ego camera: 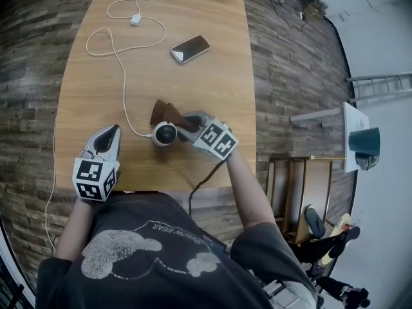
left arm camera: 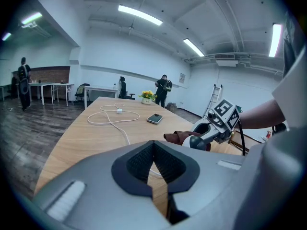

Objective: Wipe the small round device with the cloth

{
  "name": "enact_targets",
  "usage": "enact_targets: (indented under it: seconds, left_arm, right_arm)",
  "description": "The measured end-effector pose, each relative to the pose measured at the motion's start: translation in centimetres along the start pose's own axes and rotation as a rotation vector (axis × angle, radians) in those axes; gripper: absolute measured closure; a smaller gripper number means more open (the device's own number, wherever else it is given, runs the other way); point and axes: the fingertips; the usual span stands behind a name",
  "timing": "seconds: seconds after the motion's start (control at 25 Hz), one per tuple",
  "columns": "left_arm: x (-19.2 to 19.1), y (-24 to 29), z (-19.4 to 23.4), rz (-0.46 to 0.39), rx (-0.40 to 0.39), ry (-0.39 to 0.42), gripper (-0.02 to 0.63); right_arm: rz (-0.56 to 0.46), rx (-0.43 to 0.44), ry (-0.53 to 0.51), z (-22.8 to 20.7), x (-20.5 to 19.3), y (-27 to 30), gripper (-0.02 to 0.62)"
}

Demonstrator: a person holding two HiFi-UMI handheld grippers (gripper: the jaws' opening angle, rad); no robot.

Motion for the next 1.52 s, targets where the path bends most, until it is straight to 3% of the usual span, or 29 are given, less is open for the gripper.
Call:
enact_targets:
  seconds: [0.16,0.36,0.6,0.84,1.2,1.36,1.52]
  left_arm:
    - [-0.7,-0.3,0.4,0.017,0.022,-0.007,0.588]
    - [-1.5,-0.6,0.7,0.024,0.026,-0.003,0.588]
    - [-0.3,-1.9,1.8,-0.023,-0.011,0.027,0.588]
    - [-0.4,-4.2,4.0,-0.045,-0.071,0.045,0.588]
    - [-2.3,-9.4,6.4,-0.041,-0.221,0.124,0.588]
    - [-5.5,-10.3,5.3,0.013,-0.338,0.149,0.588]
    - [-7.6,-10.6,4.8,0.048,-0.39,0.179,0.588]
  right_arm:
    - [0.042,0.019,-0.018,0.4,-0.7,1.7,0.523]
    - [0.021,-0.025,0.052,0.1,-1.1,2.2,0.523]
    - [-0.057,-0.235,0.251,-1.7,-1.7,-1.5,0.523]
    - [-0.182,-0.474,0.445,0.1,-1.3,-7.9,0.523]
    - [-0.598,-0.747,0.881,8.9,1.5,-14.5,0.523]
    - [-0.61,-0.82,0.951,15.6,0.7,-15.4,0.522]
    - [-0.606,-0.81,1.0,21.6,0.5,-15.1,0.52]
Point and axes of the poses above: the fingertips, and each gripper's own axes: y forward along the fingers, z to its left, x out of its top, and after that the axes turned 12 degrees about z, right-handed
